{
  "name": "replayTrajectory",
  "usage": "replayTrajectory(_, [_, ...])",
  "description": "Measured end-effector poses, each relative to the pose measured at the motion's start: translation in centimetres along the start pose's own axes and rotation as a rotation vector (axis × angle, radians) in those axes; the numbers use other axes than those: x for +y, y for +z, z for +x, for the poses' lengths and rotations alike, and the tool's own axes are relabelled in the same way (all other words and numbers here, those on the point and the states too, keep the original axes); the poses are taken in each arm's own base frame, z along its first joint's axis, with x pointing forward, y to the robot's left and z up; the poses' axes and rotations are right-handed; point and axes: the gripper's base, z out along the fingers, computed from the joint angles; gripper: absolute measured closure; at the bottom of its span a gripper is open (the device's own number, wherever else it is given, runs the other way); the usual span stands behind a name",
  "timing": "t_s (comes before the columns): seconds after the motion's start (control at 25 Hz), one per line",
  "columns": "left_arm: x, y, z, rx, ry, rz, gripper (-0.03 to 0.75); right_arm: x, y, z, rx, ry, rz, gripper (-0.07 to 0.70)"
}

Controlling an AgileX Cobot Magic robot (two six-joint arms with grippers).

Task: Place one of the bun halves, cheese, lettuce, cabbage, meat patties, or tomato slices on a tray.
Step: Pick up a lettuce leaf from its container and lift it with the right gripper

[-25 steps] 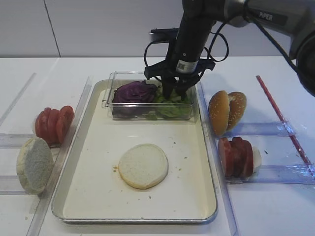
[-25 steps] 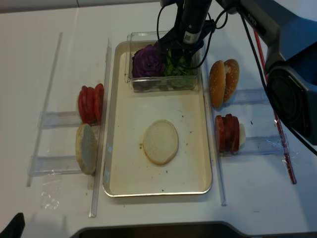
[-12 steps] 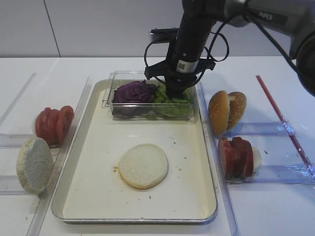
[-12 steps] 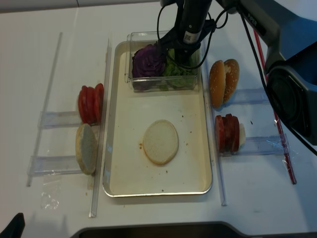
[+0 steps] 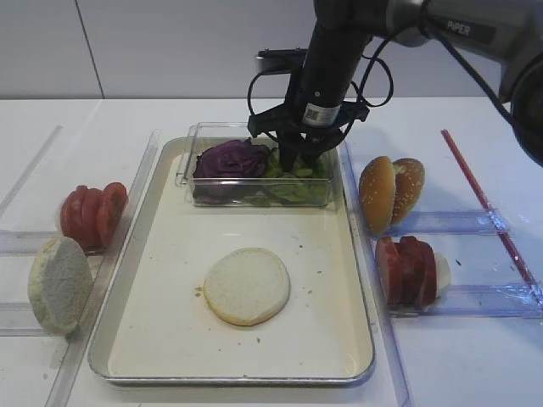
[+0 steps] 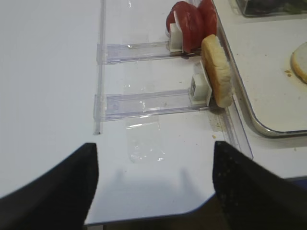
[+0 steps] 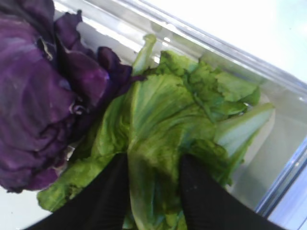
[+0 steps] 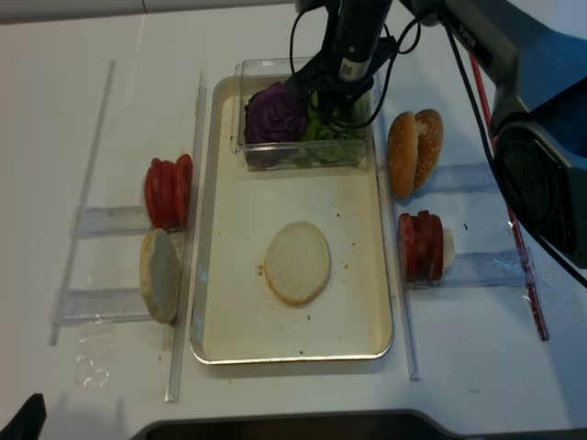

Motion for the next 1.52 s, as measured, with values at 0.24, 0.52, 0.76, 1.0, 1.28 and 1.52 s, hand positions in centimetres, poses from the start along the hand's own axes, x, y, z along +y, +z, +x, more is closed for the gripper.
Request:
replayTrajectory(0.24, [0.0, 0.0, 0.0, 0.0, 0.0, 0.0, 0.211, 0.0, 0.0, 0.0, 0.0, -0.001, -0.001, 0.314])
replayTrajectory(0.52, [0.0, 0.0, 0.0, 0.0, 0.0, 0.0, 0.211, -0.1, 1.0, 0.1, 0.019, 0.005, -0.008, 0.316])
replayTrajectory(0.76, [0.0, 0.0, 0.0, 0.0, 0.0, 0.0, 0.211, -0.1, 1.0, 0.1, 0.019, 0.005, -0.008, 0.451])
replayTrajectory(1.0, [0.0, 0.0, 0.0, 0.0, 0.0, 0.0, 0.211, -0.2, 1.0, 0.1, 0.019, 0.003, -0.002, 0.579])
replayTrajectory(1.28, [0.0, 0.0, 0.0, 0.0, 0.0, 0.0, 0.211, -0.2, 1.0, 0.1, 0.018, 0.0, 0.005, 0.586])
replayTrajectory(1.52, [0.0, 0.0, 0.0, 0.0, 0.0, 0.0, 0.211, -0.2, 0.1, -0.2, -0.002, -0.011, 0.025, 0.589])
